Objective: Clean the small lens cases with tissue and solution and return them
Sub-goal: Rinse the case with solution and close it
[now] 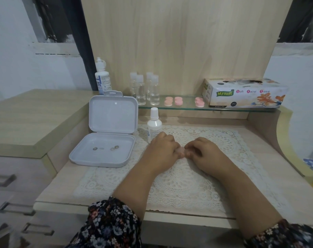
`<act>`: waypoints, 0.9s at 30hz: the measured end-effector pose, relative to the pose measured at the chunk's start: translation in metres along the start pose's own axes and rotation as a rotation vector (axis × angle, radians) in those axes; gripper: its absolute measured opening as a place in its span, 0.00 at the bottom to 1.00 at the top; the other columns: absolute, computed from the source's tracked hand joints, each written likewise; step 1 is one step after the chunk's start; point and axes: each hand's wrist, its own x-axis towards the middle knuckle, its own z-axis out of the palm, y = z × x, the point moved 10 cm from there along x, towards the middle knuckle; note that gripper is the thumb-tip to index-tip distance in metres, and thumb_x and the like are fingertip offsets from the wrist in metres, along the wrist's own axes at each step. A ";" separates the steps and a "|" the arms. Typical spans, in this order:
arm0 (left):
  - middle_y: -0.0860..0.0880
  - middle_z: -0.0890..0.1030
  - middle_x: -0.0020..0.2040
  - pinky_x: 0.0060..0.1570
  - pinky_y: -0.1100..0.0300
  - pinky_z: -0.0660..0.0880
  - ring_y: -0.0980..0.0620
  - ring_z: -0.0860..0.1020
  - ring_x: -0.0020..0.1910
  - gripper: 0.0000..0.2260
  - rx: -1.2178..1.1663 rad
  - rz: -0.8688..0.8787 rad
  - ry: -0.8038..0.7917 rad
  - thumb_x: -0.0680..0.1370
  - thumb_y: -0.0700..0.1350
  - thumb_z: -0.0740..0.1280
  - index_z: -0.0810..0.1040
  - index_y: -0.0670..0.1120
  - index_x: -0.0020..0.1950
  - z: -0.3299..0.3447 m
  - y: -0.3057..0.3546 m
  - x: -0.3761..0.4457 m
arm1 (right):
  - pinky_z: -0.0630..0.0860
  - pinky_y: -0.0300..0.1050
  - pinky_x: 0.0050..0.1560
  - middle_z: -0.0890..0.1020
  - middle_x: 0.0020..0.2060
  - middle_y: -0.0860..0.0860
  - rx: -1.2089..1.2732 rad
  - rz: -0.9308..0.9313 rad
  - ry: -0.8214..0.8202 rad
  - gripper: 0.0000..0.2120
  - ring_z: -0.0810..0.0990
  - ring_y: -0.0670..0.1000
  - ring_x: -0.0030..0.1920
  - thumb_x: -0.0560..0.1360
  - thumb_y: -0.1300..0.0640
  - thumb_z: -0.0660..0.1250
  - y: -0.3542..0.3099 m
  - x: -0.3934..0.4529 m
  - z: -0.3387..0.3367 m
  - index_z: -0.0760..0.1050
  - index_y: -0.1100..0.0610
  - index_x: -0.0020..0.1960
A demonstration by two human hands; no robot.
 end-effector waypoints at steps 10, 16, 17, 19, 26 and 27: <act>0.52 0.75 0.46 0.52 0.58 0.66 0.53 0.65 0.50 0.13 -0.011 -0.001 0.012 0.78 0.54 0.64 0.81 0.47 0.53 0.002 -0.006 0.001 | 0.65 0.23 0.50 0.76 0.51 0.46 0.037 -0.034 -0.016 0.14 0.74 0.42 0.51 0.79 0.53 0.65 -0.001 -0.004 -0.001 0.78 0.56 0.62; 0.53 0.79 0.47 0.52 0.53 0.71 0.53 0.69 0.50 0.15 -0.018 -0.008 0.051 0.78 0.56 0.63 0.80 0.49 0.58 -0.007 -0.010 -0.001 | 0.68 0.29 0.51 0.77 0.51 0.46 0.056 -0.008 0.002 0.14 0.75 0.43 0.52 0.78 0.50 0.66 0.000 -0.005 -0.004 0.78 0.54 0.61; 0.53 0.79 0.46 0.51 0.53 0.71 0.53 0.70 0.50 0.14 -0.038 -0.022 0.072 0.79 0.55 0.62 0.81 0.50 0.57 -0.011 -0.011 -0.002 | 0.68 0.29 0.51 0.77 0.51 0.45 0.058 -0.002 0.006 0.14 0.75 0.42 0.51 0.78 0.49 0.66 0.000 -0.006 -0.005 0.78 0.53 0.61; 0.53 0.80 0.44 0.49 0.52 0.73 0.53 0.73 0.47 0.12 -0.071 -0.066 0.118 0.80 0.52 0.59 0.81 0.49 0.51 -0.019 -0.015 -0.004 | 0.68 0.26 0.48 0.76 0.50 0.43 0.059 0.009 0.024 0.13 0.74 0.40 0.50 0.78 0.50 0.66 -0.001 -0.007 -0.007 0.77 0.52 0.61; 0.50 0.76 0.34 0.36 0.56 0.74 0.49 0.75 0.36 0.11 0.012 -0.240 0.084 0.75 0.49 0.61 0.73 0.45 0.36 -0.029 -0.032 -0.014 | 0.67 0.28 0.45 0.75 0.46 0.40 0.105 0.092 0.167 0.10 0.73 0.38 0.48 0.76 0.52 0.68 0.003 -0.011 -0.022 0.78 0.51 0.56; 0.50 0.75 0.32 0.33 0.57 0.70 0.50 0.74 0.34 0.12 0.018 -0.258 0.068 0.75 0.49 0.61 0.71 0.45 0.34 -0.028 -0.034 -0.014 | 0.68 0.31 0.47 0.76 0.46 0.39 0.107 0.103 0.190 0.09 0.73 0.39 0.48 0.75 0.52 0.68 0.003 -0.012 -0.024 0.78 0.51 0.55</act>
